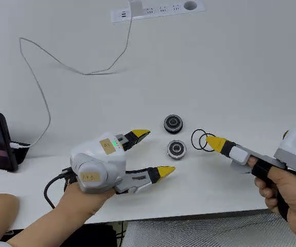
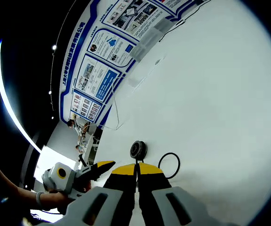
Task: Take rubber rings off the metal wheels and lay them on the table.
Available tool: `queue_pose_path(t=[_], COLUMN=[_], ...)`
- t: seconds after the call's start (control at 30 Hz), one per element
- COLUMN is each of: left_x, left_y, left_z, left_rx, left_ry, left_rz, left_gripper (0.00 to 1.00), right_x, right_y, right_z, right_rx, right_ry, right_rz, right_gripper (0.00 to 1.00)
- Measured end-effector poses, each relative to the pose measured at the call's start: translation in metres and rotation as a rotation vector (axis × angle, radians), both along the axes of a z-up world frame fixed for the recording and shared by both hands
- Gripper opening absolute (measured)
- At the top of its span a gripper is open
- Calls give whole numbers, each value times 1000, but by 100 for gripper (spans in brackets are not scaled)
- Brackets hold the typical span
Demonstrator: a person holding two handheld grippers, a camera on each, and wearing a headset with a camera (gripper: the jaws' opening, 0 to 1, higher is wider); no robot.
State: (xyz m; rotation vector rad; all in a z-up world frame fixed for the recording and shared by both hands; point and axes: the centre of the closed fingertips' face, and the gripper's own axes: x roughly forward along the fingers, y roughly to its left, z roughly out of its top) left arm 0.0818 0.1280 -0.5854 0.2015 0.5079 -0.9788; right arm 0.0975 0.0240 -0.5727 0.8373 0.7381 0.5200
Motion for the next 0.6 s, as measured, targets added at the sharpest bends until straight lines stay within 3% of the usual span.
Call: queue_pose_path(t=[0.4, 0.6], left_x=[0, 1], left_y=[0, 0], left_z=[-1, 0], left_rx=[0, 1], left_ry=[10, 8], left_rz=[6, 7], left_gripper=[59, 58], right_x=[1, 1], right_y=[-13, -20], right_z=[-20, -30], right_rx=[-51, -170], right_ry=[46, 20], right_rz=[-28, -11], right_gripper=[2, 3])
